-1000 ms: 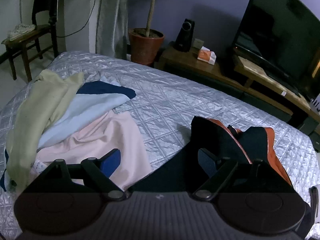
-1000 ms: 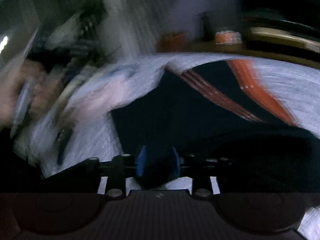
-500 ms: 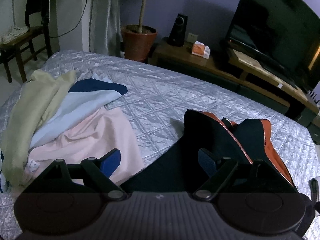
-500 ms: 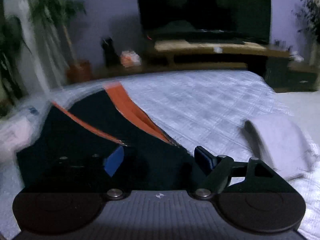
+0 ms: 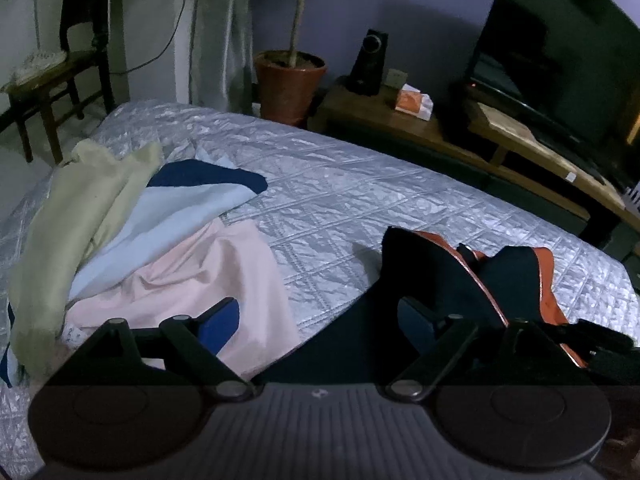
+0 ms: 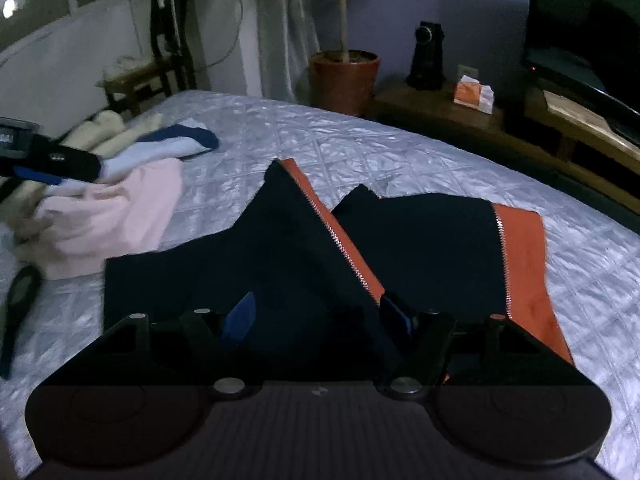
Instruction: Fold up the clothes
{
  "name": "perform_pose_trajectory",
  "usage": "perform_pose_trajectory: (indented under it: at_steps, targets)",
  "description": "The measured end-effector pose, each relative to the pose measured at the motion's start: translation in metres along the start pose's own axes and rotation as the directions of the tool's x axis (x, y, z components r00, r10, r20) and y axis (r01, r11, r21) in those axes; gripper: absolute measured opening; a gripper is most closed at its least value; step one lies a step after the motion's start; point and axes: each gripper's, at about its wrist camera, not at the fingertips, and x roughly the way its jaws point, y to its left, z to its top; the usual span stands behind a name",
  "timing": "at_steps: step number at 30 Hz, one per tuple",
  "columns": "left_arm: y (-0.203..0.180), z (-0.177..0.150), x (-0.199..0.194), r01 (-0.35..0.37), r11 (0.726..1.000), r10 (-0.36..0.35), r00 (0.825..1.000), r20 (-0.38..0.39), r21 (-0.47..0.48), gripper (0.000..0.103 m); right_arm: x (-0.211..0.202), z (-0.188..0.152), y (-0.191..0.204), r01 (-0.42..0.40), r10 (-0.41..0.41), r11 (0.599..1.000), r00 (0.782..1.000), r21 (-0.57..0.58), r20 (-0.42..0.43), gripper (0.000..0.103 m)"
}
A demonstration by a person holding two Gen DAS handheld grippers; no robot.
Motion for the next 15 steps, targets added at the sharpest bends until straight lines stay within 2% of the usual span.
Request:
perform_pose_trajectory:
  at_steps: [2,4,5,7,8,9,11,13,14,15]
  targets:
    - [0.006,0.002,0.001,-0.005,1.000,0.005,1.000,-0.006,-0.023,0.084,0.017,0.001,0.000,0.011,-0.010,0.999,1.000,0.034,-0.023,0.074]
    - [0.013,0.006,0.001,-0.007,0.999,0.007,1.000,-0.005,-0.044,0.084,0.025,-0.002,0.006,-0.019,0.020,1.000,0.999,0.018,-0.051,0.009]
    - [0.016,0.007,0.000,-0.007,0.999,0.006,1.000,-0.002,-0.053,0.084,0.024,-0.004,0.012,-0.034,0.033,0.999,0.998,-0.002,-0.061,0.001]
    - [0.022,0.011,-0.004,-0.009,0.998,0.010,1.000,0.014,-0.065,0.084,0.025,-0.009,0.027,-0.050,0.048,0.998,0.996,-0.028,-0.069,0.006]
    - [0.025,0.013,-0.006,-0.014,0.997,0.016,1.000,0.025,-0.071,0.084,0.026,-0.011,0.035,-0.053,0.050,0.998,0.996,-0.035,-0.069,0.027]
    - [0.028,0.015,-0.007,-0.019,0.997,0.022,0.999,0.032,-0.077,0.084,0.026,-0.014,0.043,-0.055,0.052,0.998,0.996,-0.042,-0.068,0.044]
    - [0.033,0.018,-0.009,-0.028,0.995,0.031,0.999,0.038,-0.094,0.084,0.027,-0.019,0.059,-0.061,0.057,0.997,0.996,-0.057,-0.068,0.045]
    - [0.037,0.019,-0.009,-0.031,0.994,0.035,0.999,0.035,-0.104,0.084,0.028,-0.024,0.075,-0.066,0.061,0.995,0.996,-0.072,-0.067,0.052]
    - [0.037,0.018,-0.010,-0.035,0.994,0.039,0.999,0.035,-0.102,0.084,0.029,-0.026,0.082,-0.069,0.063,0.994,0.996,-0.079,-0.066,0.061]
    - [0.037,0.018,-0.010,-0.039,0.994,0.043,0.998,0.034,-0.099,0.084,0.029,-0.029,0.090,-0.071,0.066,0.994,0.996,-0.087,-0.066,0.066]
